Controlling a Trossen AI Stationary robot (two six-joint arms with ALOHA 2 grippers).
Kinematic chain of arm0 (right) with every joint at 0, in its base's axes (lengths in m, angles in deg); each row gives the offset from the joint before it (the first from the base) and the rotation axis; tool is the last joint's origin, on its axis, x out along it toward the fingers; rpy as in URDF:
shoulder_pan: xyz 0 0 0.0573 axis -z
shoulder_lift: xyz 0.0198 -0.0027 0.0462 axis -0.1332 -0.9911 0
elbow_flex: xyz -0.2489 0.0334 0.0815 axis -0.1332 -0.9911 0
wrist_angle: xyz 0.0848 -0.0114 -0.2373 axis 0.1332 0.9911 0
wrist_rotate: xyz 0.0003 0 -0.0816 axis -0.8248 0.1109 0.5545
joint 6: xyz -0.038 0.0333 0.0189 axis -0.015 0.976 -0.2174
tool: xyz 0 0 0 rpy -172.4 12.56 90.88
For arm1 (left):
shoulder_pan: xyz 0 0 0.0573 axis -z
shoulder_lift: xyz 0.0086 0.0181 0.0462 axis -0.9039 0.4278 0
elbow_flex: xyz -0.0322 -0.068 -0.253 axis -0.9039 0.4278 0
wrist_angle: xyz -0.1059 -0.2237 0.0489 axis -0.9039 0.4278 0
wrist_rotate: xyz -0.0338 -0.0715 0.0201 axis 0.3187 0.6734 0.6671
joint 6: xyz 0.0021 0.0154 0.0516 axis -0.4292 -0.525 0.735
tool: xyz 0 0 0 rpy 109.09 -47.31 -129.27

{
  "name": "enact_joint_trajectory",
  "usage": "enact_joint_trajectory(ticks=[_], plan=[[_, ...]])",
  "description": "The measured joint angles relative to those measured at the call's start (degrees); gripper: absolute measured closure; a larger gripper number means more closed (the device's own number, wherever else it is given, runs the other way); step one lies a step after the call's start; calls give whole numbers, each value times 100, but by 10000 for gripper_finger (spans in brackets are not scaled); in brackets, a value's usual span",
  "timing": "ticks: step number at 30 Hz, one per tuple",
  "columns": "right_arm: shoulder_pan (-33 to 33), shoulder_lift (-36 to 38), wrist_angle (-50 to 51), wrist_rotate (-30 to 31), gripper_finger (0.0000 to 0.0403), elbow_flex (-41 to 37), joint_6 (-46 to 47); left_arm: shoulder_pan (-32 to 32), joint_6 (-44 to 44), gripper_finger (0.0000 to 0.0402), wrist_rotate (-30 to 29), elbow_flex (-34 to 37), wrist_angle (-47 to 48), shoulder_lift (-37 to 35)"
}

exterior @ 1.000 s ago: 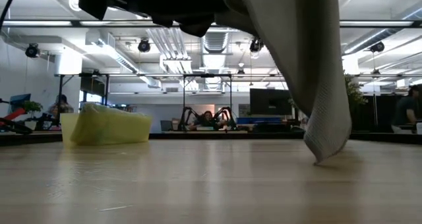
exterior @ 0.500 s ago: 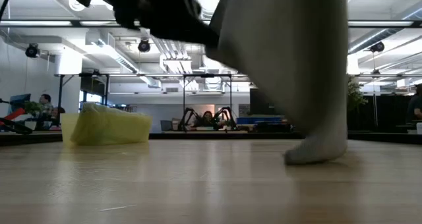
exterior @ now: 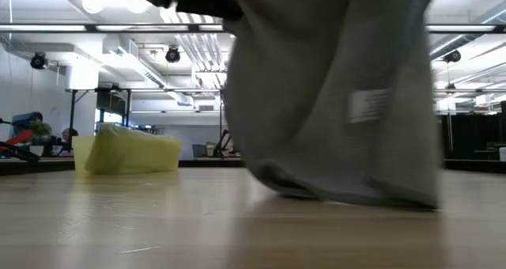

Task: Roll microfiber towels into tight, uniform cylinder then place into a basket
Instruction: Fold the gray towel

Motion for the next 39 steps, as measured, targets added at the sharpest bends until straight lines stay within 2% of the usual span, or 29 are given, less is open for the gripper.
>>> enact_joint_trajectory(ticks=[7,9,16,22,27,34,39], plan=[[-2,0,525,0,390,-157,589,443,43,401,-1891,-2,-63,-182],[2,0,592,2,390,-203,722,536,56,401,-2191,-2,-112,-189],[2,0,429,4,390,-548,809,670,359,402,-2348,-2,-636,-189],[11,0,294,15,390,-912,997,707,421,402,-2359,-60,-666,-172],[13,0,-205,24,383,-1301,900,738,466,402,-2346,-61,-804,-160],[99,0,-1236,31,305,-1856,585,775,466,401,-2346,-61,-873,-160],[266,0,-2045,369,260,-2285,567,791,466,401,-2333,-61,-895,-160]])
